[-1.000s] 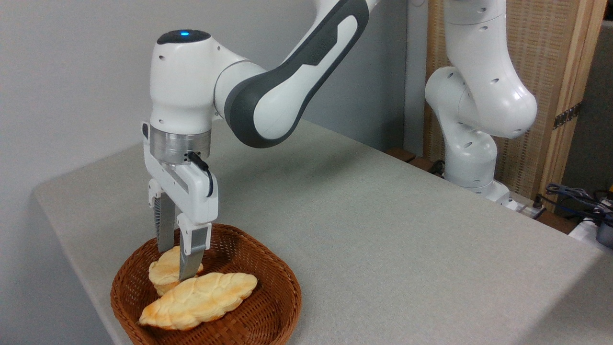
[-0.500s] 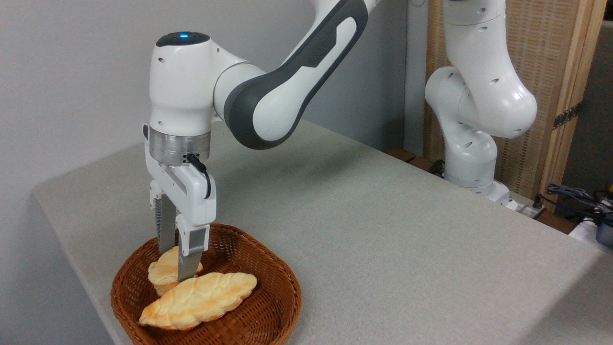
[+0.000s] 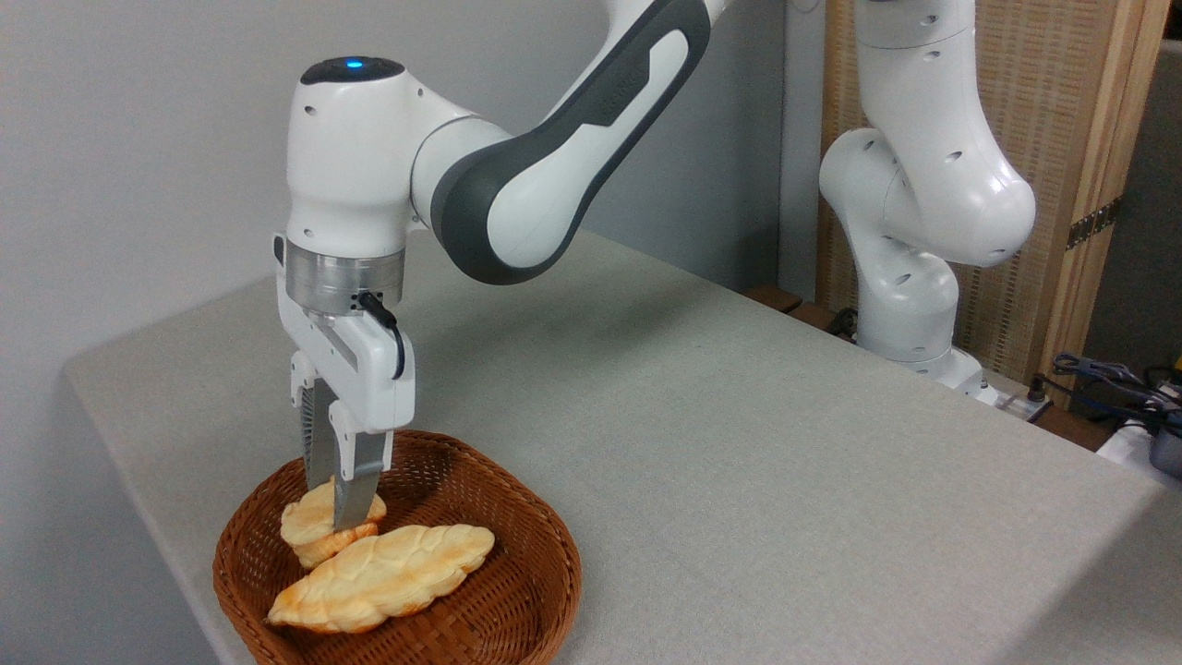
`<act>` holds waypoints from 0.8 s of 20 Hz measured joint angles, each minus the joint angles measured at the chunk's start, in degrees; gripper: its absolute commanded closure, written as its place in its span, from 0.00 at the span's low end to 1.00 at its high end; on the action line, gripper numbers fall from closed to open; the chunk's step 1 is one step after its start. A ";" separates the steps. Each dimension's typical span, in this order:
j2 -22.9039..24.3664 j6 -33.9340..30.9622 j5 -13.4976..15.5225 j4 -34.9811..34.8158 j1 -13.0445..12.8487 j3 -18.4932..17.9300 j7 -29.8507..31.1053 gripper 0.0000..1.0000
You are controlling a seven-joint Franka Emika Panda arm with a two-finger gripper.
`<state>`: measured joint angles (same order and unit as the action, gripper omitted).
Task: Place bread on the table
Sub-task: 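Lift the small round roll up out of the basket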
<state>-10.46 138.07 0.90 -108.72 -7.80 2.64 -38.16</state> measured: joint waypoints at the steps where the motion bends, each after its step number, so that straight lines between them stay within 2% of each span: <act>1: 0.27 0.00 0.00 0.10 0.01 -0.01 0.01 0.37; 5: 2.90 -2.38 0.01 0.37 0.20 -0.19 0.04 0.37; 13: 11.99 -18.45 0.01 0.07 0.43 -0.38 0.04 0.35; 16: 13.82 -21.21 0.74 -1.71 0.42 -0.38 0.03 0.35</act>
<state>3.36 116.86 1.63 -110.43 -7.37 2.26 -38.12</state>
